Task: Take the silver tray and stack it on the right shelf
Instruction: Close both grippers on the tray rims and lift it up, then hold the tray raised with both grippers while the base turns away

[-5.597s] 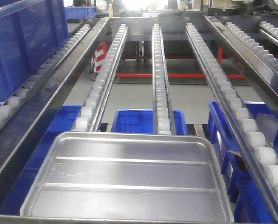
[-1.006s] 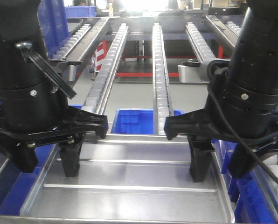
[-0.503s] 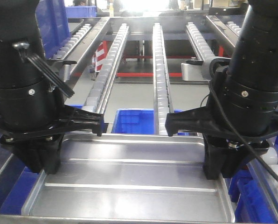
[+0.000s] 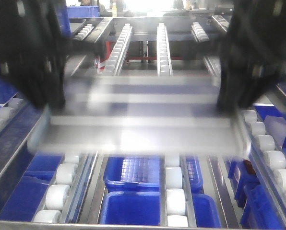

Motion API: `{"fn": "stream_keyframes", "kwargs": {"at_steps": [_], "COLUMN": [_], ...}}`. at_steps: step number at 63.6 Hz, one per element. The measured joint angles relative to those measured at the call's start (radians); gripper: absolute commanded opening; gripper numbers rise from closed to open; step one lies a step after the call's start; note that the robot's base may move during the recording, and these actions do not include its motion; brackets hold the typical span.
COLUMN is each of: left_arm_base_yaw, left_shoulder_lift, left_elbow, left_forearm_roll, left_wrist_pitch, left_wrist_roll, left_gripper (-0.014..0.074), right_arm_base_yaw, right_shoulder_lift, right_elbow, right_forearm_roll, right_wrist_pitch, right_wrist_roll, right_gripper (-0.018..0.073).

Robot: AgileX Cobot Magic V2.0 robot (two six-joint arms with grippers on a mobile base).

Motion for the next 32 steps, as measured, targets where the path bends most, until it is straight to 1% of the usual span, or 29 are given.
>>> {"fn": "stream_keyframes", "kwargs": {"at_steps": [6,12,20,26,32], "left_arm_base_yaw": [0.000,-0.013,-0.056,-0.086,-0.104], "left_shoulder_lift": [-0.043,-0.086,-0.141,-0.173,-0.187], "left_elbow": [-0.060,-0.103,-0.129,-0.133,-0.133], "left_forearm_roll": [0.015,0.037,0.057,0.057,0.054], "left_wrist_pitch": [0.051,0.091,0.123,0.146,0.159], "left_wrist_roll": [0.006,0.007,0.007,0.007,0.007], "left_gripper": [-0.0101,-0.0101,-0.0101,-0.0101,-0.0101], "right_arm_base_yaw": [0.000,0.000,0.000,0.000,0.002], "right_shoulder_lift": [-0.042,-0.079,-0.131,-0.161,-0.190], "right_elbow": [-0.069,-0.117,-0.135,-0.135,-0.135], "right_forearm_roll": [-0.015,-0.019,-0.019,-0.017,-0.013], "right_wrist_pitch": [0.054,0.085,0.121,0.151,0.174], "right_wrist_roll": [0.000,-0.002,-0.004,-0.003,-0.006], "right_gripper": [0.0057,0.0057,0.0057,0.0057,0.0057]}}
